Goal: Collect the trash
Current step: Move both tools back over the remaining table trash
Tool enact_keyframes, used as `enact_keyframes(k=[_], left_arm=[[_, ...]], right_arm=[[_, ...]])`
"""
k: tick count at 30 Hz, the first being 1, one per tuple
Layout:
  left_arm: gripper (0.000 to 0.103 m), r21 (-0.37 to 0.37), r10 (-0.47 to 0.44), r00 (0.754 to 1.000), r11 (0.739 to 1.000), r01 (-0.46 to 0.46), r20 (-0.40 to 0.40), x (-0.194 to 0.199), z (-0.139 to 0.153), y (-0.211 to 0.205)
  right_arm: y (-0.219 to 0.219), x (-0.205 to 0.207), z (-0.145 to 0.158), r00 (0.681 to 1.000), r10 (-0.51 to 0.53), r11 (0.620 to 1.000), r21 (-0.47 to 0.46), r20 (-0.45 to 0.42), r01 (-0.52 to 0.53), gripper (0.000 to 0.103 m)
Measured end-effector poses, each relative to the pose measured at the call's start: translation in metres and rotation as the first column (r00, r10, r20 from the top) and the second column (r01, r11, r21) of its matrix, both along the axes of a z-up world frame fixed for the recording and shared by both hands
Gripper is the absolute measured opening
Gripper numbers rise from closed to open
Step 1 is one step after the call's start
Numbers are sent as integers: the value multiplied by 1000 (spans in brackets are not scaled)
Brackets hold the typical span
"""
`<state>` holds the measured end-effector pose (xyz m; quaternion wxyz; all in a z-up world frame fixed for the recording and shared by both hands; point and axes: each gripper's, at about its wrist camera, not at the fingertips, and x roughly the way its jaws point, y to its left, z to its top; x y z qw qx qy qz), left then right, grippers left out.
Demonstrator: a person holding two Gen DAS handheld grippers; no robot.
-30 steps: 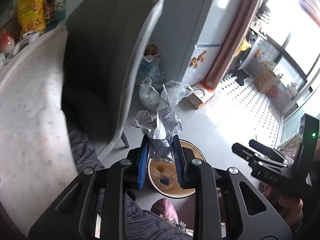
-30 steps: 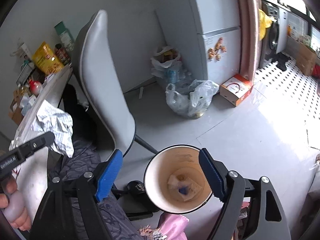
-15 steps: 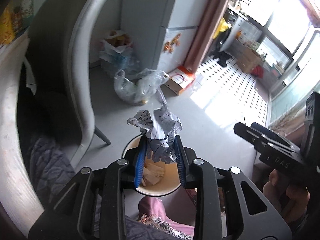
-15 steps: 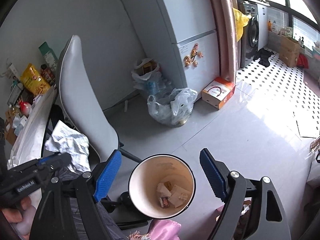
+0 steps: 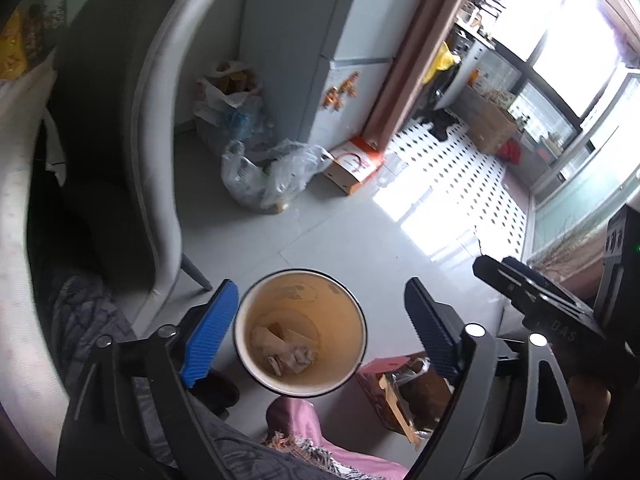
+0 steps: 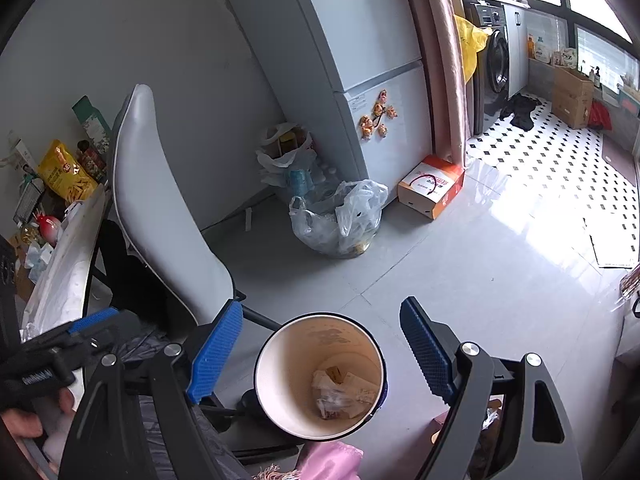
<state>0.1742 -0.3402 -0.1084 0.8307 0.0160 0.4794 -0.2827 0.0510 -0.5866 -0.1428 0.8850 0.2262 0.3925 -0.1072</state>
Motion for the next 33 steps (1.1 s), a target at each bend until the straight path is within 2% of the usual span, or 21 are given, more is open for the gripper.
enact_keyframes(k=[3, 7, 13, 22, 33], left_arm=[[95, 5, 32, 999, 999, -32, 32, -3, 12, 13], [97, -3, 92, 993, 996, -92, 76, -3, 32, 40], [97, -23, 188, 975, 982, -187, 117, -4, 53, 86], [97, -53, 336, 925, 942, -332, 176, -16, 81, 164], [97, -102, 467, 864, 884, -456, 189, -31, 88, 245]], right_arm=[[7, 3, 3, 1000, 12, 1000, -2, 4, -12, 86], [19, 7, 11, 999, 31, 1000, -4, 17, -31, 95], [42, 16, 22, 997, 75, 997, -3, 29, -75, 95], [98, 33, 44, 981, 185, 983, -10, 64, -185, 95], [168, 50, 70, 948, 306, 952, -33, 88, -304, 95]])
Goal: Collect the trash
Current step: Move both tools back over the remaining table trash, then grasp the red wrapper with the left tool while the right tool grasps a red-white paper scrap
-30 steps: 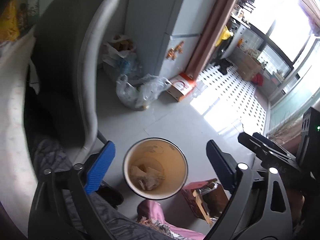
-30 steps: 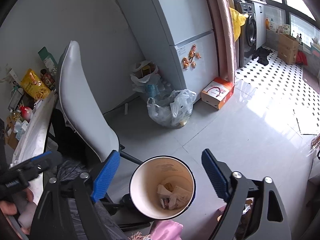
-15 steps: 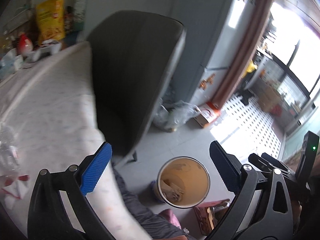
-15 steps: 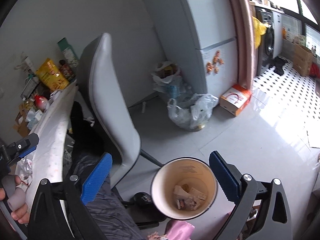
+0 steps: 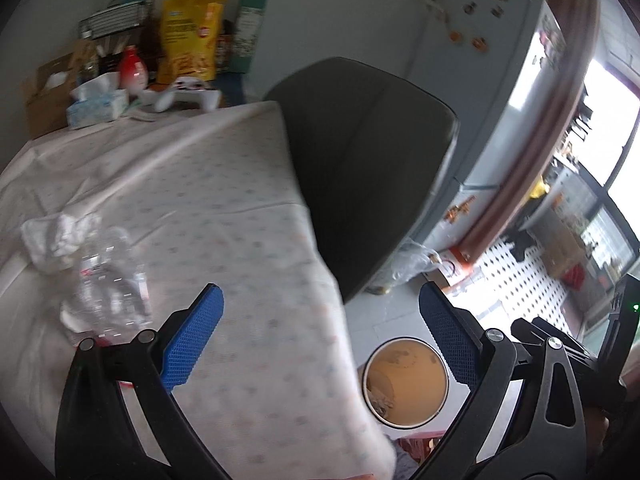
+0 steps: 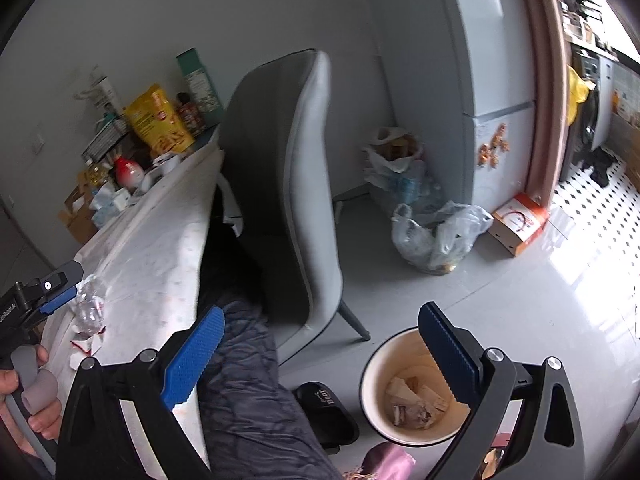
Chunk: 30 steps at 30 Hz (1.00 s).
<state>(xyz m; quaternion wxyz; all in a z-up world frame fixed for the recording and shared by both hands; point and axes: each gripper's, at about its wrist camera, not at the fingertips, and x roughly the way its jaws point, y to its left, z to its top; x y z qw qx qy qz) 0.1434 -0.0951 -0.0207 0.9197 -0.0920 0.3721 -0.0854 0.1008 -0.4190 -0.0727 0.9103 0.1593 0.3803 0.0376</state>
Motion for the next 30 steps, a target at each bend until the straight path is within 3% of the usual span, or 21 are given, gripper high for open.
enact_keyframes(k=[9, 21, 30], left_arm=[[97, -51, 121, 993, 991, -120, 12, -17, -2, 68], [96, -123, 256, 967, 960, -253, 6, -37, -14, 149], [74, -187, 328, 943, 924, -333, -53, -40, -39, 194]], right_arm=[[57, 5, 15, 995, 101, 995, -27, 13, -100, 95], [128, 9, 28, 976, 216, 975, -52, 21, -214, 95], [172, 14, 29, 956, 294, 955, -55, 15, -293, 95]])
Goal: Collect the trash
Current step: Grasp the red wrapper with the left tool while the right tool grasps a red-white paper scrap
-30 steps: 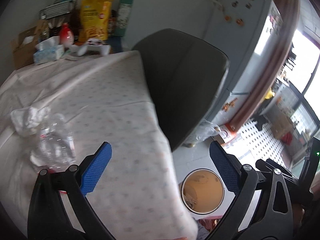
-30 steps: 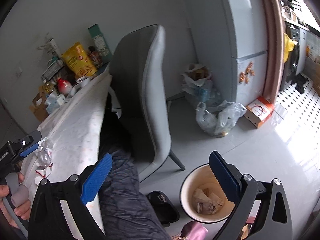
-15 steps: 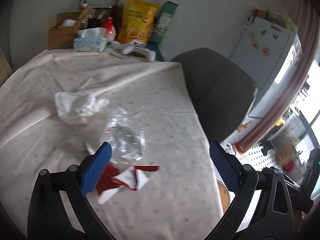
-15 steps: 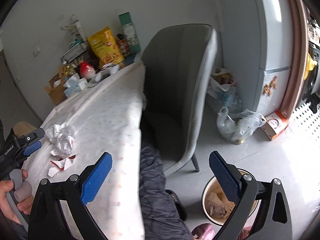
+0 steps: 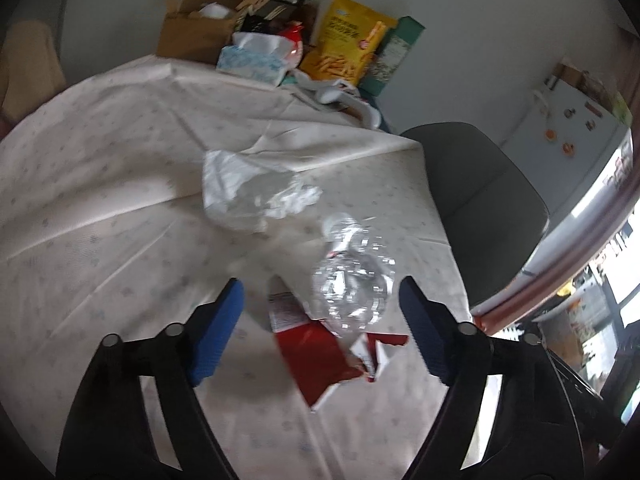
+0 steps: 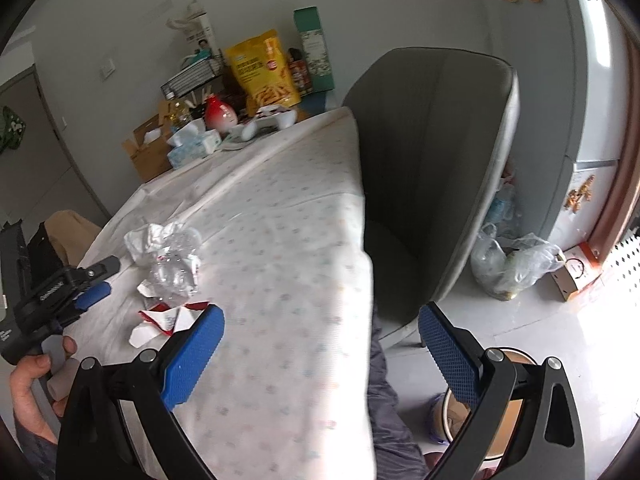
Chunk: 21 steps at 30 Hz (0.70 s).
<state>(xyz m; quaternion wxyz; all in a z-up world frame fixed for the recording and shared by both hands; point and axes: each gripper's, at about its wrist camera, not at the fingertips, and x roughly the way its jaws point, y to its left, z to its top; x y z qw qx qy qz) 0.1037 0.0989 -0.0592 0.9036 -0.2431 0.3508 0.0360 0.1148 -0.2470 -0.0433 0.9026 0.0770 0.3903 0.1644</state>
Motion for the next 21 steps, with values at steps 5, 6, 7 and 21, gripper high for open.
enact_keyframes(k=[5, 6, 7, 21], left_arm=[[65, -74, 16, 1000, 997, -18, -27, 7, -20, 15], [64, -78, 17, 999, 997, -20, -32, 8, -23, 16], [63, -79, 19, 999, 997, -22, -40, 10, -27, 16], [2, -100, 14, 999, 995, -19, -53, 8, -31, 21]], right_arm=[[22, 2, -3, 999, 48, 999, 11, -10, -48, 95], [26, 2, -4, 998, 56, 998, 11, -12, -55, 95], [29, 2, -5, 998, 64, 998, 11, -14, -64, 95], [72, 7, -18, 988, 144, 990, 12, -47, -144, 93]])
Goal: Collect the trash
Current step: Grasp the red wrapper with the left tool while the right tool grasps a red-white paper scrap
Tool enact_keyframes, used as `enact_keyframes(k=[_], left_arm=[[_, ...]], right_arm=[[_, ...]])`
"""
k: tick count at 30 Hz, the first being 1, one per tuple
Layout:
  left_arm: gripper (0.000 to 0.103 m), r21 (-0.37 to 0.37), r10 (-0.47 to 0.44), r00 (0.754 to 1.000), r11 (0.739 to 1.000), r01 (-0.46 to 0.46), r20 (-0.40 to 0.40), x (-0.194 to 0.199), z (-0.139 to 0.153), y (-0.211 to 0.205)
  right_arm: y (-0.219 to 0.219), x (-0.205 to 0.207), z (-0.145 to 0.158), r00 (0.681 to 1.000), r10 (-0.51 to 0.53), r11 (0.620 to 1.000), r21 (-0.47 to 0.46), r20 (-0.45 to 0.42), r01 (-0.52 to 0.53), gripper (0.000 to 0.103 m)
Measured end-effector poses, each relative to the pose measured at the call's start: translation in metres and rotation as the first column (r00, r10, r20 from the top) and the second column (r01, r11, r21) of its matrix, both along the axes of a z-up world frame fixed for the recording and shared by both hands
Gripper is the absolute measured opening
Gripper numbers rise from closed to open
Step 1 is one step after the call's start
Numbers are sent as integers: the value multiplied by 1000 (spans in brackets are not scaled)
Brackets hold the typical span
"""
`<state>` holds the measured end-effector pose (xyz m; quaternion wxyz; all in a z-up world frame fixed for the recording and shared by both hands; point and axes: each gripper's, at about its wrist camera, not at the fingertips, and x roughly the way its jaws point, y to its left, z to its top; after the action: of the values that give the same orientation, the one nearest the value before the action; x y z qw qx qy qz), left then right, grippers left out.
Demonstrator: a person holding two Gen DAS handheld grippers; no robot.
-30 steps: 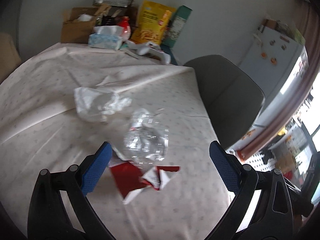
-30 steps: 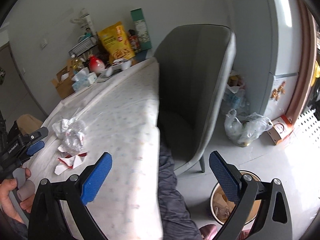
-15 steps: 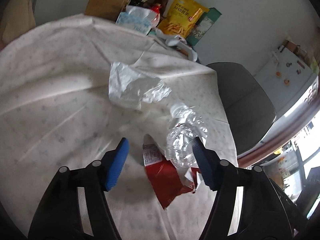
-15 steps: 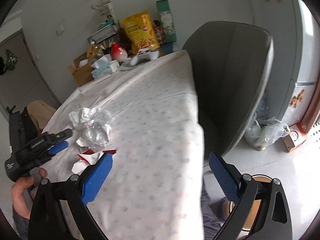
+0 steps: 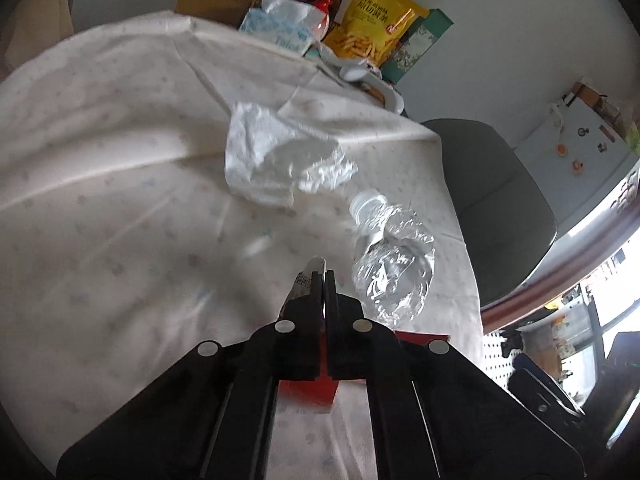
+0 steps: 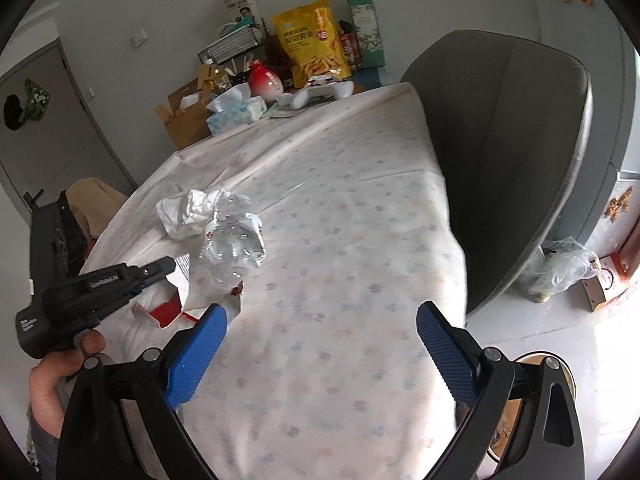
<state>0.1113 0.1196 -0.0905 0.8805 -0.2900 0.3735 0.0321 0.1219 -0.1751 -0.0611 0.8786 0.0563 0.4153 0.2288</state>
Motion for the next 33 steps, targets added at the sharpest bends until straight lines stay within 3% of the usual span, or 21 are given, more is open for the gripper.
enact_keyframes(k=[12, 15, 16, 17, 22, 33], left_arm=[[2, 50, 71, 997, 996, -73, 36, -28, 26, 31], [2, 54, 74, 996, 996, -76, 39, -30, 28, 34], [2, 53, 73, 997, 996, -75, 40, -30, 28, 34], [2, 53, 70, 997, 996, -72, 40, -29, 28, 33], [2, 60, 28, 999, 998, -31, 47, -22, 31, 13], [2, 67, -125, 990, 990, 121, 58, 7, 38, -60]], right_arm=[[61, 12, -19, 991, 127, 992, -18, -42, -128, 68], [73, 18, -26, 987, 146, 989, -19, -60, -147, 46], [76, 20, -29, 985, 155, 987, -18, -69, -157, 22], [77, 21, -31, 983, 164, 986, -15, -80, -166, 8], [62, 17, -23, 986, 153, 988, 14, -63, -153, 4], [-23, 11, -10, 999, 16, 1000, 20, -40, -15, 4]])
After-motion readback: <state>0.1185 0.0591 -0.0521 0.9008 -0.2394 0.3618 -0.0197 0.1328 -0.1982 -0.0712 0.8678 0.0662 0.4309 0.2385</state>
